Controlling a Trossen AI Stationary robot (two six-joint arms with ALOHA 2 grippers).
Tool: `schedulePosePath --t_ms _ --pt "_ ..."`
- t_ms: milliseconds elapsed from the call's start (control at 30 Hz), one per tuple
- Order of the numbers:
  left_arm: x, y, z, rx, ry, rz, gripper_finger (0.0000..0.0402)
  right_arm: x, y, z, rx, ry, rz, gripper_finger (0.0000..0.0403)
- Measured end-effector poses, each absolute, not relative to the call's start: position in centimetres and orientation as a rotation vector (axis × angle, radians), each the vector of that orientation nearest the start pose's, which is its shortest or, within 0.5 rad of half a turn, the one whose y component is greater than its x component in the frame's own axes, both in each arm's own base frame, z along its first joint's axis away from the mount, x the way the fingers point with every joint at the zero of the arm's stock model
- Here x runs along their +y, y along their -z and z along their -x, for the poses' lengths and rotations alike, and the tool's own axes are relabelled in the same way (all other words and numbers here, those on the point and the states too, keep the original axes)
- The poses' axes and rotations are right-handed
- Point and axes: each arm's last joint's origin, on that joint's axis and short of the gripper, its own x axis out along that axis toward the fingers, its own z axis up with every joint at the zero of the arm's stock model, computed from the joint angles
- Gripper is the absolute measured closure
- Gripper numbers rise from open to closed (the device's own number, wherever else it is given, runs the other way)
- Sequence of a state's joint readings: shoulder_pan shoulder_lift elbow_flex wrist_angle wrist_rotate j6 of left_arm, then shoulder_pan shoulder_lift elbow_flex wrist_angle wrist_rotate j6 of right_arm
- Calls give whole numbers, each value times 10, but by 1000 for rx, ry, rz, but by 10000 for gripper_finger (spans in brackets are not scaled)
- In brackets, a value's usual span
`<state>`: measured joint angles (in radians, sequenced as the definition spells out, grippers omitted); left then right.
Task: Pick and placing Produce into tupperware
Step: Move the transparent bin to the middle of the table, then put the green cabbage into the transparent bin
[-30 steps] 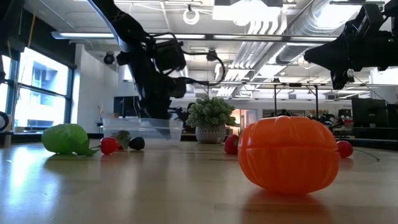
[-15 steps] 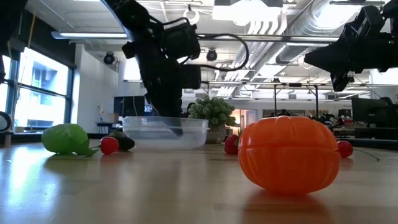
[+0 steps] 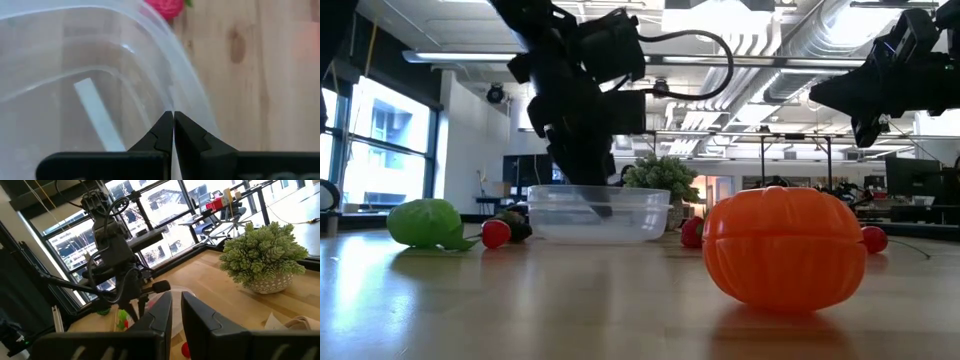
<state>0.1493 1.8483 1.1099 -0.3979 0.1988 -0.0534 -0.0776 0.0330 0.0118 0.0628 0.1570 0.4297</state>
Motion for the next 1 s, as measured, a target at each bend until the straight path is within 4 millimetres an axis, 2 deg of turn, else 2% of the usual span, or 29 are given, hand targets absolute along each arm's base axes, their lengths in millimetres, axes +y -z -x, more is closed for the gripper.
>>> schedulePosePath --t_ms 167,467,667,800,1000 --pt "53 -157 -356 1100 -49 214 396 -12 -171 -98 -89 212 -429 373" --pt "55 -195 -371 1109 -56 194 396 -12 -171 -98 -85 212 -429 373" --pt "61 -237 -371 1215 -196 63 396 -12 -171 -98 -83 200 -429 373" --pt "63 -271 -366 1223 -276 4 396 -11 -171 -98 -82 195 -429 373" --pt "60 -326 -335 1122 -356 -41 396 -11 -171 -98 -81 194 -429 373"
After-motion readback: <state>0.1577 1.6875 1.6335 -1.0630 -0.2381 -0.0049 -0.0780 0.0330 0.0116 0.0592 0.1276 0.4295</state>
